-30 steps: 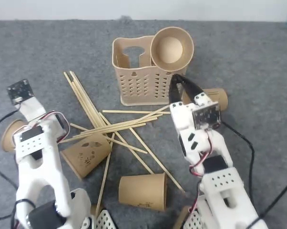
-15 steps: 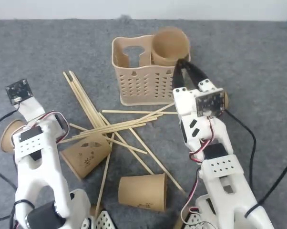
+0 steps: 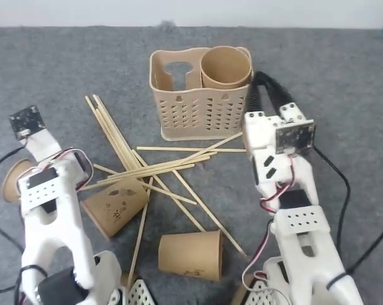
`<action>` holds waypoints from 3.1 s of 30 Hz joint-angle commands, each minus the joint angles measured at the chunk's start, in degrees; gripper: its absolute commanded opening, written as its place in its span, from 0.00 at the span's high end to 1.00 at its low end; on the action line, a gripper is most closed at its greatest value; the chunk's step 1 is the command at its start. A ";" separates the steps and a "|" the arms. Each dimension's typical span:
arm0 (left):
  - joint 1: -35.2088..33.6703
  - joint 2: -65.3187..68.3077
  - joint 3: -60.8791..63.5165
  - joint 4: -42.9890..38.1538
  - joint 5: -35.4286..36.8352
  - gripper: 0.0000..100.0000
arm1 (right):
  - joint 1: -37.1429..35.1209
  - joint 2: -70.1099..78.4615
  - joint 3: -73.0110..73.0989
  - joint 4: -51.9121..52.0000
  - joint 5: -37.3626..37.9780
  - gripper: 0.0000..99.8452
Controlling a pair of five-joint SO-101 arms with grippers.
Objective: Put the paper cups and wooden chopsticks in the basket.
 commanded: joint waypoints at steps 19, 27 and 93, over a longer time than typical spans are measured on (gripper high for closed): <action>0.00 0.09 -0.75 -1.49 0.00 0.97 | 4.79 7.08 0.18 25.54 -9.49 0.65; 0.00 0.09 -0.75 -1.49 0.00 0.97 | 3.82 25.10 0.44 11.47 -9.49 0.65; 2.29 0.09 -0.31 -4.48 0.00 0.97 | -6.29 -32.84 9.49 70.55 -4.66 0.99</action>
